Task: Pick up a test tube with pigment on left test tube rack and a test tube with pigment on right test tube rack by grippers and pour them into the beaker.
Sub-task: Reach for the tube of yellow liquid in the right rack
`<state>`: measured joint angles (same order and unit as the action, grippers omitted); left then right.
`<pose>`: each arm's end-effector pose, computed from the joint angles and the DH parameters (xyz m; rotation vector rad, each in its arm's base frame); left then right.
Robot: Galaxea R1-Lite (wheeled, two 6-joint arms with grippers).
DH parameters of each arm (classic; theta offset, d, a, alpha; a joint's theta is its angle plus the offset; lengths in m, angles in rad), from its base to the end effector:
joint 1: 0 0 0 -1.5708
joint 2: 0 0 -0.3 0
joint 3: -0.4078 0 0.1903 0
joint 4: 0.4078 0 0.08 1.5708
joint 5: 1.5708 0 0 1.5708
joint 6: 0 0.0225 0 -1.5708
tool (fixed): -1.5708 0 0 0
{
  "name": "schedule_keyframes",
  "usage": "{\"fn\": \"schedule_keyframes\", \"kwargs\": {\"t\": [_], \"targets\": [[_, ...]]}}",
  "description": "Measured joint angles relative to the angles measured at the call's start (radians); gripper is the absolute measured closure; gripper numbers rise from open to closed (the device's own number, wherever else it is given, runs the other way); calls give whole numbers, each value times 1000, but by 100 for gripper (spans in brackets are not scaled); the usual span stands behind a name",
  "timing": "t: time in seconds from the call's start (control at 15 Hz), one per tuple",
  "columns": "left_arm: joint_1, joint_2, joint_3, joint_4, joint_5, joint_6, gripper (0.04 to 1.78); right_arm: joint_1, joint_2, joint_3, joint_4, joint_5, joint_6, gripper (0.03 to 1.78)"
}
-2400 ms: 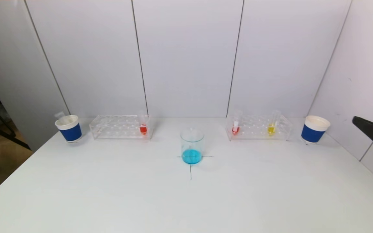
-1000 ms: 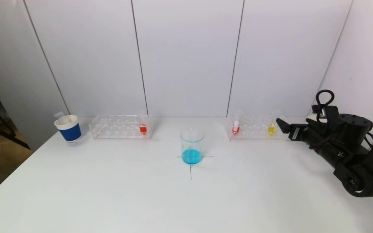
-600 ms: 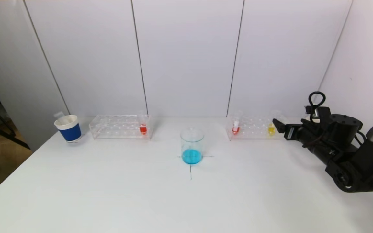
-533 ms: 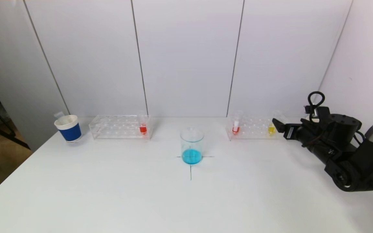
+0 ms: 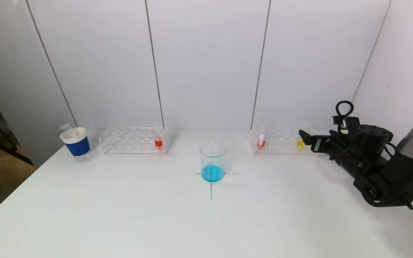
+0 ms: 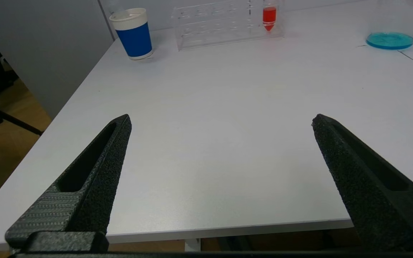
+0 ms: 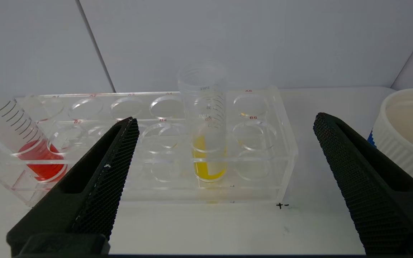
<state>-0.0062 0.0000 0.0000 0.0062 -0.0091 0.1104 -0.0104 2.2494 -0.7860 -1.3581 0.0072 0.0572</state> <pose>-0.0228 -0.0001 0.0748 0.1104 0.0053 -0.0156 0.3840 -0.0038 0.0572 0.0581 0.1052 -0.0062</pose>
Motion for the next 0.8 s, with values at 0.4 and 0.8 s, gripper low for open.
{"fn": "schedule_keyframes", "kwargs": {"t": [0.4, 0.8], "targets": [[0, 0, 0, 0, 0, 0, 6, -1, 10, -57, 27, 0, 3, 4], [0, 0, 0, 0, 0, 0, 6, 0, 34, -124, 61, -1, 5, 4]]}}
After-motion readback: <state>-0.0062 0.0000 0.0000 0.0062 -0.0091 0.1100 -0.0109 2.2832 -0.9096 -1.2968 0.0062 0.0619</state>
